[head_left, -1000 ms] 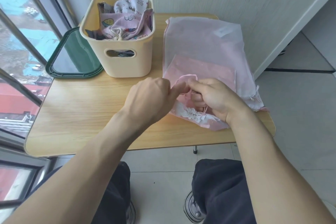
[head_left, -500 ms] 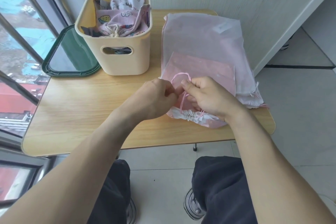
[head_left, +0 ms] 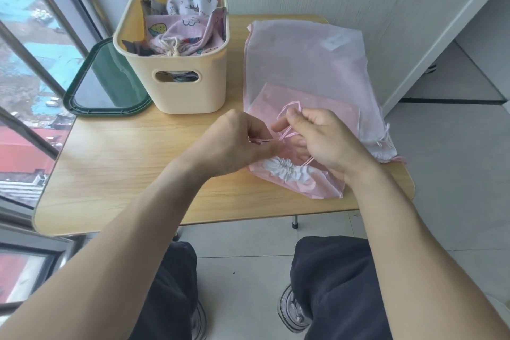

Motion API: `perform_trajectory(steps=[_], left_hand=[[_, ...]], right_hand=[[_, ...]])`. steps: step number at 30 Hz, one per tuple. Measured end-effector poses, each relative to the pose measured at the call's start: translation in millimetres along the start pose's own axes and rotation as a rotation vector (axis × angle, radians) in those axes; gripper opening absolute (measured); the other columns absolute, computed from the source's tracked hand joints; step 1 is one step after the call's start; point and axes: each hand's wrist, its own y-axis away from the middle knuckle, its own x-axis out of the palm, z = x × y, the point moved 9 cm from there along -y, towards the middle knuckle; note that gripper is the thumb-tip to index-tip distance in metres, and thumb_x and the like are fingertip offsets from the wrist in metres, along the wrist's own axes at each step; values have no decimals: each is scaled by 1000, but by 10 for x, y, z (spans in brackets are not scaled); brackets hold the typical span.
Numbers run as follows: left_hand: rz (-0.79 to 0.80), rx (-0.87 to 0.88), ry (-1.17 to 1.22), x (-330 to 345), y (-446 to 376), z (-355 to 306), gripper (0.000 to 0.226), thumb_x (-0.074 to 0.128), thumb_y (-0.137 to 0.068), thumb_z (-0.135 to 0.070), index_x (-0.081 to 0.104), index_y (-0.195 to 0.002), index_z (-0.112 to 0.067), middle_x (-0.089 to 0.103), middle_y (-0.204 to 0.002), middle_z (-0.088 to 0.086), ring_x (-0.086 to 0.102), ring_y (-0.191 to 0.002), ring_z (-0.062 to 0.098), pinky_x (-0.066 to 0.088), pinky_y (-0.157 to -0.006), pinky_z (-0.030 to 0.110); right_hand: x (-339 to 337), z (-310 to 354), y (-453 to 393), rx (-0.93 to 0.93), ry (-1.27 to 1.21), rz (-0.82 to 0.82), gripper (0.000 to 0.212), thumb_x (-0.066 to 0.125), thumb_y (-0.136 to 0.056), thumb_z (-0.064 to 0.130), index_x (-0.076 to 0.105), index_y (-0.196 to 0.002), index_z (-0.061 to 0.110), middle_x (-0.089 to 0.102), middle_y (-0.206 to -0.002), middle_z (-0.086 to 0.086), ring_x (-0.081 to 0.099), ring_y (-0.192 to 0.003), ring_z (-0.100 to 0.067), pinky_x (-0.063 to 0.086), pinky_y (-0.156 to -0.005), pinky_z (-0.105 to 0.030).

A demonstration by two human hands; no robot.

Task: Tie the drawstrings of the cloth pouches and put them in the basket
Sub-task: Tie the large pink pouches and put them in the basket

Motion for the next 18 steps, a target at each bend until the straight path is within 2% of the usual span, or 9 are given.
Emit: perform_trajectory(steps=[2, 4, 6, 9, 12, 14, 16, 18], left_hand=[[-35, 34, -122, -2, 20, -18, 27, 82, -79, -40, 72, -81, -15, 70, -81, -14, 60, -68, -5, 47, -62, 17], [-74, 68, -208, -13, 43, -53, 28, 83, -77, -40, 70, -88, -17, 72, -99, -11, 66, -85, 4, 52, -75, 29], [-153, 121, -251, -46, 74, -136, 27, 82, -76, -37, 68, -91, -18, 69, -89, -9, 63, -78, 11, 54, -73, 35], [-297, 140, -337, -80, 97, -234, 22, 76, -79, -34, 67, -95, -22, 54, -68, -10, 62, -72, 20, 52, -66, 35], [-426, 214, -361, -118, 121, -360, 19, 73, -82, -29, 70, -100, -24, 43, -54, -11, 64, -64, 24, 49, -58, 30], [-490, 294, -361, -151, 144, -433, 16, 73, -83, -26, 76, -99, -25, 51, -51, -10, 63, -56, 21, 48, -53, 25], [-481, 355, -334, -138, 156, -458, 15, 72, -85, -26, 79, -98, -28, 56, -51, -6, 55, -48, 20, 47, -50, 23], [-401, 366, -258, -112, 141, -432, 12, 69, -90, -28, 80, -98, -28, 44, -47, -3, 38, -45, 19, 40, -46, 24]], right_hand=[[46, -10, -5, -2, -12, 32, 41, 40, -110, 29, 69, -102, 1, 28, -50, 9, 27, -47, -9, 25, -50, -24], [78, 2, -8, -14, -19, 44, 39, 40, -110, 29, 70, -101, 7, 27, -53, 7, 25, -49, -11, 25, -49, -25], [68, 14, -16, -19, -50, 28, 37, 39, -110, 27, 70, -103, 7, 32, -52, 6, 29, -47, -12, 30, -50, -25], [23, -3, -11, 25, -192, 2, 35, 41, -110, 24, 69, -108, 4, 37, -54, 4, 34, -46, -12, 38, -51, -26], [0, -69, -43, 85, -304, -23, 34, 44, -109, 23, 65, -105, -4, 35, -51, 4, 31, -44, -12, 33, -49, -27], [-10, -93, -61, 96, -321, -42, 30, 45, -108, 21, 60, -94, -2, 35, -50, 3, 29, -43, -13, 29, -51, -29], [-20, -113, -58, 113, -350, -54, 36, 46, -107, 19, 65, -83, 1, 32, -49, 4, 27, -43, -12, 27, -51, -27], [-33, -109, -37, 121, -360, -59, 33, 46, -107, 17, 72, -90, 5, 30, -49, 5, 26, -43, -11, 26, -48, -25]])
